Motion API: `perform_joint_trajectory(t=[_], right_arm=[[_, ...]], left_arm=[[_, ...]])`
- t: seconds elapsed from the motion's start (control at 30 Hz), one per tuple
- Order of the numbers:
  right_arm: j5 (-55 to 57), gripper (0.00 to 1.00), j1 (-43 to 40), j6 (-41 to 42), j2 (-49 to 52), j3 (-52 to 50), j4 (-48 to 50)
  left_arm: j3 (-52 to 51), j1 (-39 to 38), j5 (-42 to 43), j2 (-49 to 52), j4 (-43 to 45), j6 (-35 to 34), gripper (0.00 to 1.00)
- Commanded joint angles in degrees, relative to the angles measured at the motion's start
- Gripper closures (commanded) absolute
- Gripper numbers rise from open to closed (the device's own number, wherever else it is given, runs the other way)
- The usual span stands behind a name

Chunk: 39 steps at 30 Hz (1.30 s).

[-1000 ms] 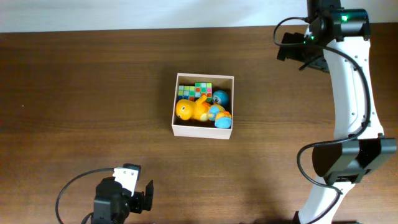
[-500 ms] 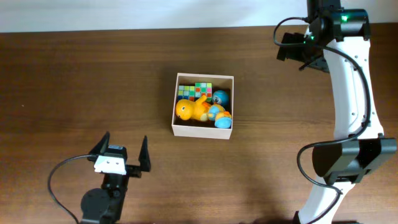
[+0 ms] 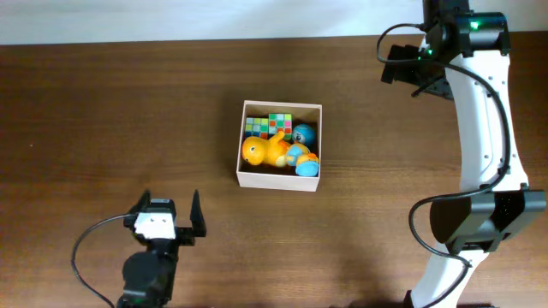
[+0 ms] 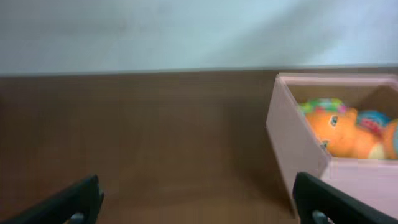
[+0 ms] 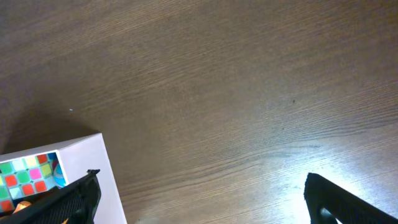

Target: Pack container

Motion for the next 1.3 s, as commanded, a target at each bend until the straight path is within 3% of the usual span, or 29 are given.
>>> perform_joint_trajectory(t=[0.0,0.33,0.7,0.97,1.27], right_arm=[[0.09,0.01,0.04,0.48,-1.92,1.01,0.02],[0.09,0.01,0.04,0.48,-1.92,1.01,0.02],[0.09,0.01,0.04,0.48,-1.92,1.01,0.02],[0.09,0.01,0.04,0.48,-1.92,1.01,0.02],[0.09,0.01,0.04,0.48,-1.92,1.01,0.02]], left_arm=[[-0.37,-0.15,-1.90,-0.07,-4.09,-0.52,0.01],[-0.37,-0.15,-1.66,-0.07,-9.42,-0.52,0.01],[-0.37,-0.15,-1.66,-0.11,-9.35,-0.52,0.01],[-0.37,5.88,-1.66,-7.45,-9.35,-0.52,0.01],[-0.42,6.14,-1.68,-11.82,-9.16,-0.52,0.01]])
